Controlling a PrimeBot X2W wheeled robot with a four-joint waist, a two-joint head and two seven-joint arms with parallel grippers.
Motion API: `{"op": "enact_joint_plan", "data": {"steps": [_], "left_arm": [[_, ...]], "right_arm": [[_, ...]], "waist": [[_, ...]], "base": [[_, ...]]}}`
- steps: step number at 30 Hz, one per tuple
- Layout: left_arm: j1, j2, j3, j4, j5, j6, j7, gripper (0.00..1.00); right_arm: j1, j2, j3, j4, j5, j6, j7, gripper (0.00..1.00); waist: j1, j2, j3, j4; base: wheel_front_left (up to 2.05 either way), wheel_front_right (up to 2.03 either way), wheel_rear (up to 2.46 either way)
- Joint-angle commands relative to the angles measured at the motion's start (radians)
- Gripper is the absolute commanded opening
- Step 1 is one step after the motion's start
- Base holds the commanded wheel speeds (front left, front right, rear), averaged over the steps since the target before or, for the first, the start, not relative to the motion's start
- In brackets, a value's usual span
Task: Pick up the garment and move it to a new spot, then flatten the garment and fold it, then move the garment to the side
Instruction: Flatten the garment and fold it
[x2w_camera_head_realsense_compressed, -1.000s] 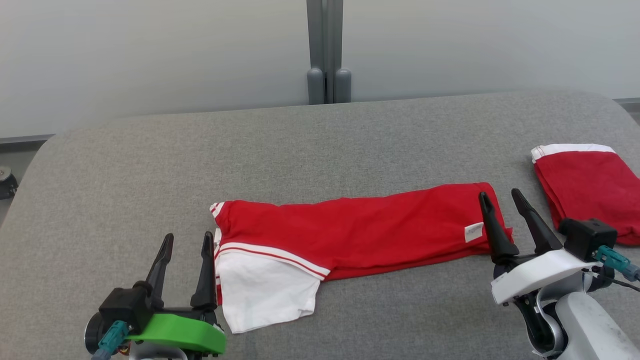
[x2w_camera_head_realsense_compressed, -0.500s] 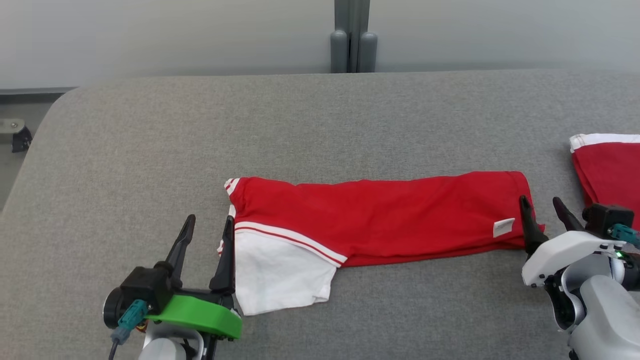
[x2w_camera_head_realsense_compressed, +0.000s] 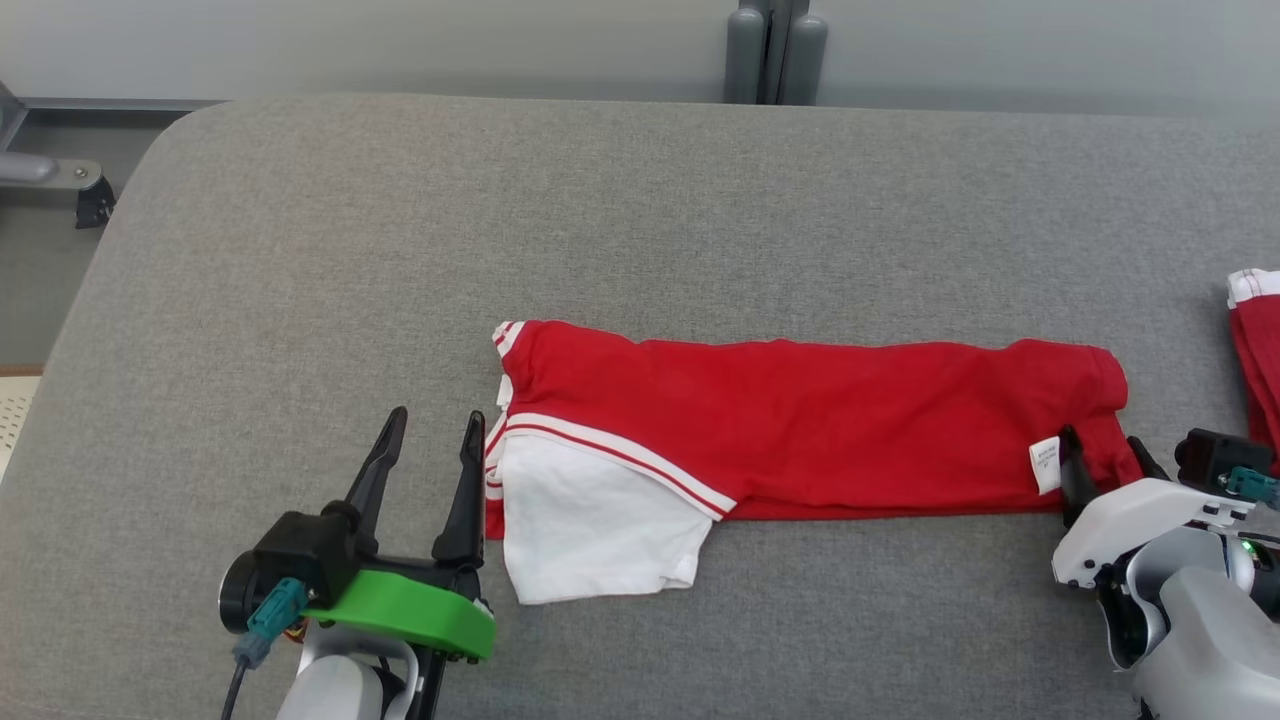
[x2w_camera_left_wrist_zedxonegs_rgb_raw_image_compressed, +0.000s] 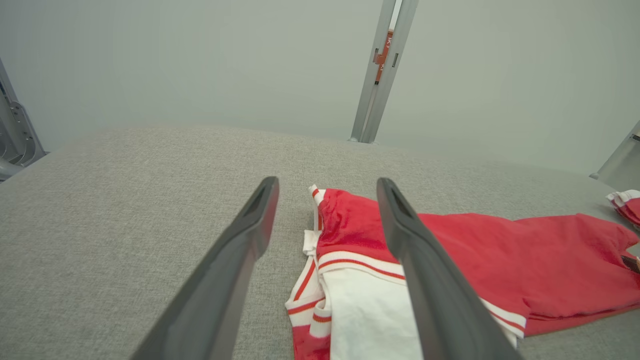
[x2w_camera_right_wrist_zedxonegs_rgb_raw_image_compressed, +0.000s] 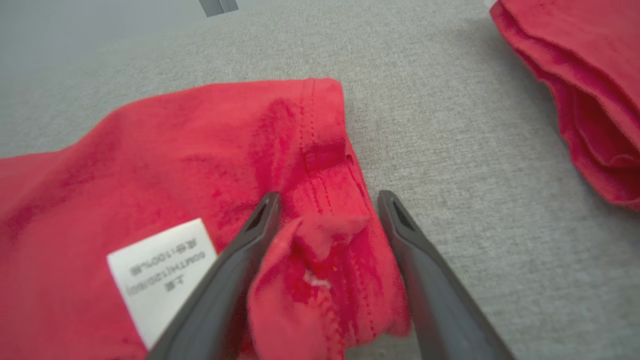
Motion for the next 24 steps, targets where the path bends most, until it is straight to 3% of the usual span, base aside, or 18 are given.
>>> {"op": "enact_joint_plan", "data": {"steps": [1,4,5,6,18,24], "left_arm": [[-0.015,0.001,0.003,0.003,0.002,-0.003,0.000,1.00],[-0.013,0.001,0.005,0.011,0.014,-0.003,0.000,1.00],[-0.012,0.001,0.009,0.013,0.015,-0.003,0.000,1.00],[-0.009,0.001,0.015,0.014,0.017,-0.003,0.000,1.00],[0.023,0.001,0.024,0.018,0.005,-0.003,0.000,1.00],[0.043,0.001,0.031,0.025,-0.012,-0.003,0.000,1.00]], "right_arm": [[-0.007,0.008,0.003,0.017,0.008,0.000,-0.004,1.00],[-0.007,0.020,0.018,0.041,0.018,0.000,-0.006,1.00],[-0.007,0.022,0.022,0.046,0.021,0.000,-0.007,0.42],[-0.007,0.021,0.025,0.051,0.027,0.000,-0.008,0.00],[0.009,-0.064,-0.070,0.058,0.028,-0.001,-0.022,0.00],[0.031,-0.044,-0.095,-0.016,-0.011,-0.001,-0.021,0.00]], "waist": [[0.0001,-0.0001,0.003,0.004],[0.0001,-0.0001,-0.002,0.005],[0.0001,-0.0001,-0.005,0.004],[0.0001,-0.0001,-0.010,0.002],[0.0001,-0.0001,-0.072,-0.037],[0.0001,-0.0001,-0.115,-0.045]], "base": [[0.00,0.00,0.00],[0.00,0.00,0.00],[0.00,0.00,0.00],[0.00,0.00,0.00],[0.00,0.00,0.00],[0.00,0.00,0.00]]}}
